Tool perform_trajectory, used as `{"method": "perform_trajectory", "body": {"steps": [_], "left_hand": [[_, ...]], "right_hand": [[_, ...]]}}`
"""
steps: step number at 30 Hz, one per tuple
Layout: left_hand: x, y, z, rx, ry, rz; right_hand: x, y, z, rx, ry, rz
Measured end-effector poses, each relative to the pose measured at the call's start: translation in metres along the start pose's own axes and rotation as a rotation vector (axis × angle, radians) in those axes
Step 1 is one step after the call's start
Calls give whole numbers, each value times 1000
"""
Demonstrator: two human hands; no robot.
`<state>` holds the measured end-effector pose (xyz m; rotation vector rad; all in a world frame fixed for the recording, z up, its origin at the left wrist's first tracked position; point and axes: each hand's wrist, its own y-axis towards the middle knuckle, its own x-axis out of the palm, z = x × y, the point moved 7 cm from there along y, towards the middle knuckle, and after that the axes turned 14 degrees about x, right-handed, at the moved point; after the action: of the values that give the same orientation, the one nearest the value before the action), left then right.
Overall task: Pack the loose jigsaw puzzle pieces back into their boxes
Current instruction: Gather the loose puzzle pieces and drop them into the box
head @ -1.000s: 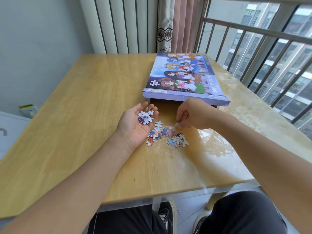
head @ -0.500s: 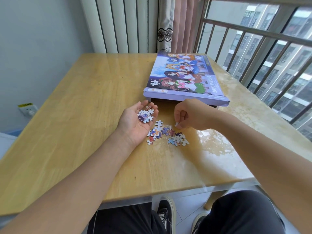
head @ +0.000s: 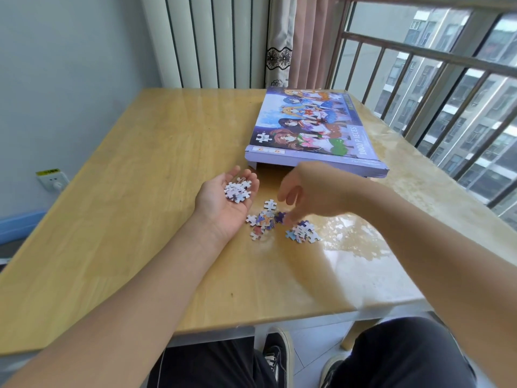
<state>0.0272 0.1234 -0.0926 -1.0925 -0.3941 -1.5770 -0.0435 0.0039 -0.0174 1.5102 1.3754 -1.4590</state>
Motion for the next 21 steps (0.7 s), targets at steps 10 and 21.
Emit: {"method": "perform_trajectory", "body": {"steps": [10, 21], "left_hand": [[1, 2, -4, 2, 13, -3], [4, -2, -5, -11, 36, -29]], "right_hand": [[19, 5, 9, -51, 114, -34], [21, 8, 15, 9, 222, -92]]}}
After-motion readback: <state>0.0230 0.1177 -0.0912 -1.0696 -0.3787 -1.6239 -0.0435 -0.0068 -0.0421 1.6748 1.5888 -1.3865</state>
